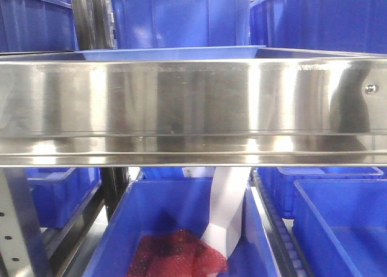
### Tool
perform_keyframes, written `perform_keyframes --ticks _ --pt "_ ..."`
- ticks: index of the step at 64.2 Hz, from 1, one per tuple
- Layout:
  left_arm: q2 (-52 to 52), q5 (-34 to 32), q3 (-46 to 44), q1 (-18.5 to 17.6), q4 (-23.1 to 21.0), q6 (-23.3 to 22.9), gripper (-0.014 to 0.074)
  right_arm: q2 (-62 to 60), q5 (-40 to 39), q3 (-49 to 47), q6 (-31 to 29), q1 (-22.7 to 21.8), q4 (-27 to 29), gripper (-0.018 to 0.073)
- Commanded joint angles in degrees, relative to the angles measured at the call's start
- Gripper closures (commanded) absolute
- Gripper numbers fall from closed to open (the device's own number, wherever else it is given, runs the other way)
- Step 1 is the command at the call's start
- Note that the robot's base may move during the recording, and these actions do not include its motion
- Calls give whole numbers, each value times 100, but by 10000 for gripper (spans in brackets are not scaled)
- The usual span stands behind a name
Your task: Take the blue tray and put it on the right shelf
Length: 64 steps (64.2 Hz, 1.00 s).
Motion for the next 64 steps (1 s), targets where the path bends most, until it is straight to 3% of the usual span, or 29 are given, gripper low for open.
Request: perform_keyframes --ticks 1,12,22,64 --pt "-730 -890 437 -33 -49 39 645 -630 -1132 618 -131 6 -102 504" --pt "-1994 -1202 1400 -33 -49 39 645 -1863 -2068 1959 -131 6 -212 504" --pt "-2750 -1348 1821 -33 -30 39 645 -2833 -2443 2520 -131 6 -266 504" --pt "-3028 -1377 1860 -33 -153 39 645 -3275 -2631 2582 -131 6 -266 504"
